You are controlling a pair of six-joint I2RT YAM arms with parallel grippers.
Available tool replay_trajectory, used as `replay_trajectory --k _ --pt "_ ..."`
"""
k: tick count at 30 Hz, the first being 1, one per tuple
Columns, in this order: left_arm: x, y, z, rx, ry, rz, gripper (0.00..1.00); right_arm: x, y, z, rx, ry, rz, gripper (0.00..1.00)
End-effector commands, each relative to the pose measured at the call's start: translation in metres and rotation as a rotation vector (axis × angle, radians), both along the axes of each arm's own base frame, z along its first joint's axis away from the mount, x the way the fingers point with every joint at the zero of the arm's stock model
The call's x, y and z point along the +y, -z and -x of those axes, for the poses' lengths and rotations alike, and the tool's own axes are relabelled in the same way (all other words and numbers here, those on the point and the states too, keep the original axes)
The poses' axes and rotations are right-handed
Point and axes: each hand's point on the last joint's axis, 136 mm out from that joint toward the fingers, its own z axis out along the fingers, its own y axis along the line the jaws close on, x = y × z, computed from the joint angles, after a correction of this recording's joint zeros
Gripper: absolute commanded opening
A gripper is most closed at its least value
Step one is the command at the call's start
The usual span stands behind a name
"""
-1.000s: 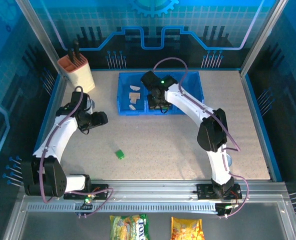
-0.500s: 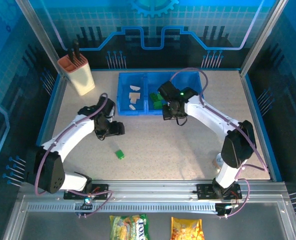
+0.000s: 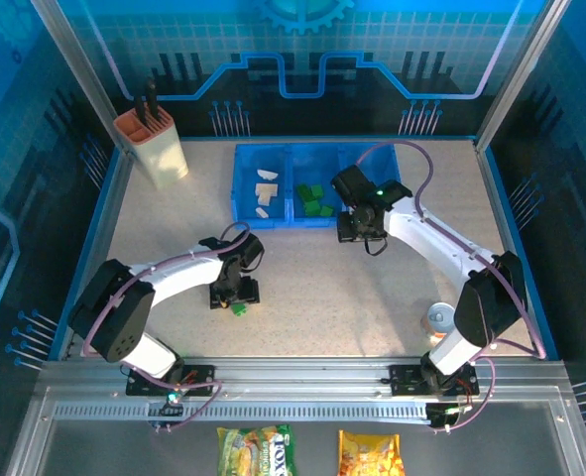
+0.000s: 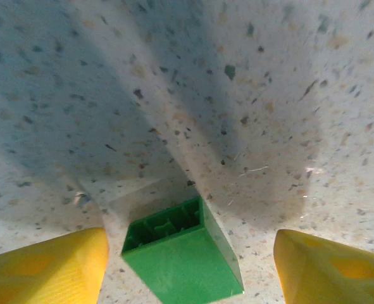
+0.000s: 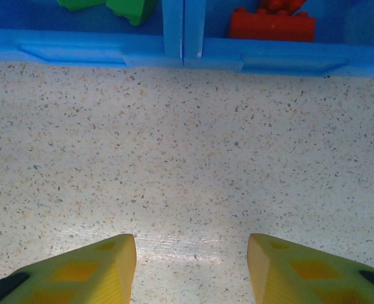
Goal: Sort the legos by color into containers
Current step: Pick up the lego from the middle-left of the table.
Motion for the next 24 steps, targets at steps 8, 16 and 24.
replay_trajectory --k 8,16,24 --pt "-0.011 0.004 -0.002 -0.024 -0.011 -0.009 0.44 -0.011 -0.013 0.002 -0.024 0.006 -0.007 0.51" --pt "-0.038 -0.018 -0.029 -0.087 0.05 0.032 0.38 -0.022 -0.017 0.006 -0.031 0.02 0.0 0.51" --pt "-0.078 -0.042 -0.075 -0.17 0.117 0.072 0.32 -0.048 -0.021 0.018 -0.034 0.058 0.011 0.51"
